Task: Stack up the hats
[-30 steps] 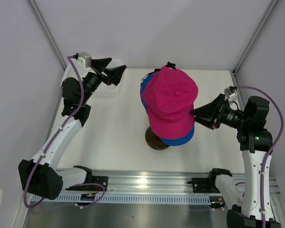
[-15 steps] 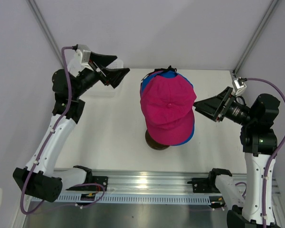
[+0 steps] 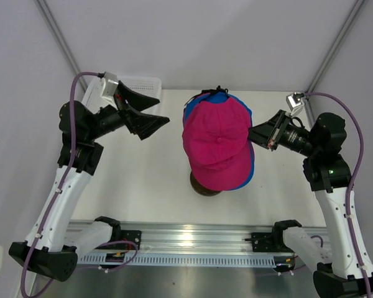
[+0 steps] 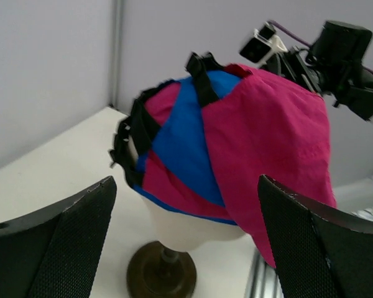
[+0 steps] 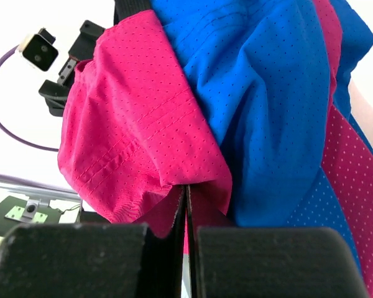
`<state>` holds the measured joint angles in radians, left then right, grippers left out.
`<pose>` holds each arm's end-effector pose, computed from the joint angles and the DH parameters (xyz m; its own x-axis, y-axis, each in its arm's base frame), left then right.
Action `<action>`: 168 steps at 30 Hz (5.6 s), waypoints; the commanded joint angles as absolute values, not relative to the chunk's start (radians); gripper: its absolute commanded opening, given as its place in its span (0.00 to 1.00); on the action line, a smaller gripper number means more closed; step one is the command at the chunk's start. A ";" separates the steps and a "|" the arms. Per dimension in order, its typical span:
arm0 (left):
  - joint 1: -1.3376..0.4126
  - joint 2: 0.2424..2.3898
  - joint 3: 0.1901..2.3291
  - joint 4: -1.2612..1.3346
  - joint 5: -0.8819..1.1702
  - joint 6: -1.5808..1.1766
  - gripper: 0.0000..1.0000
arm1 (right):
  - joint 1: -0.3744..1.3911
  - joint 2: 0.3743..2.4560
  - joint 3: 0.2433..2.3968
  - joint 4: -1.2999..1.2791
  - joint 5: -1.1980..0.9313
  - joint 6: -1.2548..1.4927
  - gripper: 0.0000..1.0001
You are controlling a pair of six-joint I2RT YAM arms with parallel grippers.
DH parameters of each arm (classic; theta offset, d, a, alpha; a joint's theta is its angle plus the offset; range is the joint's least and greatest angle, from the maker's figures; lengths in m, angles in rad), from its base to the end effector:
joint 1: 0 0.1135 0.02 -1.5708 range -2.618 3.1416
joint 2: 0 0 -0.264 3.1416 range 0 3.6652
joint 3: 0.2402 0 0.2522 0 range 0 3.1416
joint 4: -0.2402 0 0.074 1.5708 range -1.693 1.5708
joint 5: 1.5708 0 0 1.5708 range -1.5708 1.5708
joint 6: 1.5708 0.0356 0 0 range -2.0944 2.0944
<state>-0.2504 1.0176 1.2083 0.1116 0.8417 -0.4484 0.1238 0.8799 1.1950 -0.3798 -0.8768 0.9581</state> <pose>0.1908 -0.0762 0.4726 -0.1107 -0.2698 -0.9565 0.8954 0.3906 -0.2138 0.1580 0.0472 0.4437 -0.7243 0.4372 -0.5332 -0.4307 0.3171 0.8450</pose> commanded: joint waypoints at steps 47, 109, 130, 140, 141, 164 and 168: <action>-0.939 1.028 1.607 -0.215 0.199 -0.275 0.01 | 0.140 0.841 1.430 -0.577 -0.759 0.669 0.66; -0.672 2.129 2.424 0.489 -0.621 -1.709 0.01 | -0.003 1.830 1.574 1.114 -0.756 1.474 0.94; -0.669 2.031 2.234 0.511 -0.574 -1.741 0.01 | 0.133 1.991 1.910 1.143 -0.710 1.513 0.04; -0.514 1.705 1.812 0.681 -0.306 -1.343 0.70 | 0.124 1.783 1.901 0.744 -0.736 1.390 0.00; -0.468 1.666 1.798 0.639 -0.234 -1.304 0.86 | 0.126 1.751 1.902 0.679 -0.721 1.317 0.00; -0.218 1.287 1.430 0.172 0.346 -0.615 0.99 | 0.753 1.161 1.487 0.024 0.227 1.085 0.00; -0.222 1.210 1.419 0.030 0.414 -0.461 0.97 | 0.753 1.157 1.465 0.075 0.279 1.028 0.00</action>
<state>-0.2237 1.3296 1.4033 0.0662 0.3088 -0.6071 0.7490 1.1774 1.4464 -0.0025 0.1623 1.0916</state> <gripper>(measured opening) 0.975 0.022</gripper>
